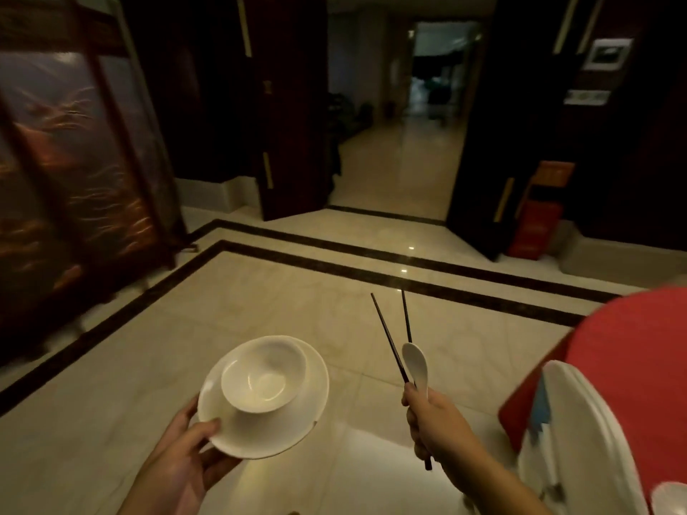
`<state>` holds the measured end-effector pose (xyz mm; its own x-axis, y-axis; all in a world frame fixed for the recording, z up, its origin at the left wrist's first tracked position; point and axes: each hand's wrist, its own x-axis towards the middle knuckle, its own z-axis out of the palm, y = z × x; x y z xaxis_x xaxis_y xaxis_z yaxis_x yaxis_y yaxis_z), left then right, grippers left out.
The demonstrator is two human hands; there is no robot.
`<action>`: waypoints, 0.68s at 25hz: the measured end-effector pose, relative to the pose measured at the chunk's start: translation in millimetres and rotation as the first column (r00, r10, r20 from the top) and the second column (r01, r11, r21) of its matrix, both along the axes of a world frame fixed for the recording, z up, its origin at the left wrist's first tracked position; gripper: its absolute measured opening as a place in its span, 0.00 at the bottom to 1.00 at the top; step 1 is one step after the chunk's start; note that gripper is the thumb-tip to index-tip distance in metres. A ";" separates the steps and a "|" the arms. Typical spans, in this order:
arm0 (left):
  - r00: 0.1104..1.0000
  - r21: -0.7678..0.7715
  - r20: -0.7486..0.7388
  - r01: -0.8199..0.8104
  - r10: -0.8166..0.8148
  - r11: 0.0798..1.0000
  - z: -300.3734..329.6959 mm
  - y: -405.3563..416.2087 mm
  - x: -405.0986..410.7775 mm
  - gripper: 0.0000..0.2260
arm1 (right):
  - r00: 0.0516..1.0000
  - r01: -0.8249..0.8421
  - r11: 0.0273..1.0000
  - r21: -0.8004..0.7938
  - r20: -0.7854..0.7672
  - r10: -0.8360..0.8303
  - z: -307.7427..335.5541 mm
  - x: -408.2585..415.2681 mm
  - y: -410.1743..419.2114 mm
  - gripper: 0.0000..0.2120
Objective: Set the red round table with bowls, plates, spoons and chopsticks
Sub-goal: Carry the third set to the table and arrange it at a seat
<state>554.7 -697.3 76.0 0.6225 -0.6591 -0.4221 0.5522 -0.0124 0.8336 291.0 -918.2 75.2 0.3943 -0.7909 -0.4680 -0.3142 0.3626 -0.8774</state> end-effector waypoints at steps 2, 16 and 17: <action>0.994 -0.014 -0.004 0.105 -0.105 0.994 -3.9 -69.8 17.4 0.18 | 0.994 0.106 0.994 -0.004 -0.021 -0.106 -0.7 -0.5 -42.1 0.16; 0.748 -0.083 -0.011 0.661 -0.664 0.746 25.4 -554.6 73.1 0.20 | 0.716 0.698 0.716 -0.008 0.045 -0.697 31.4 12.1 -311.3 0.14; 0.736 -0.085 -0.003 0.675 -0.677 0.733 24.2 -582.6 67.5 0.19 | 0.697 0.715 0.699 -0.002 0.065 -0.714 28.5 9.6 -331.9 0.14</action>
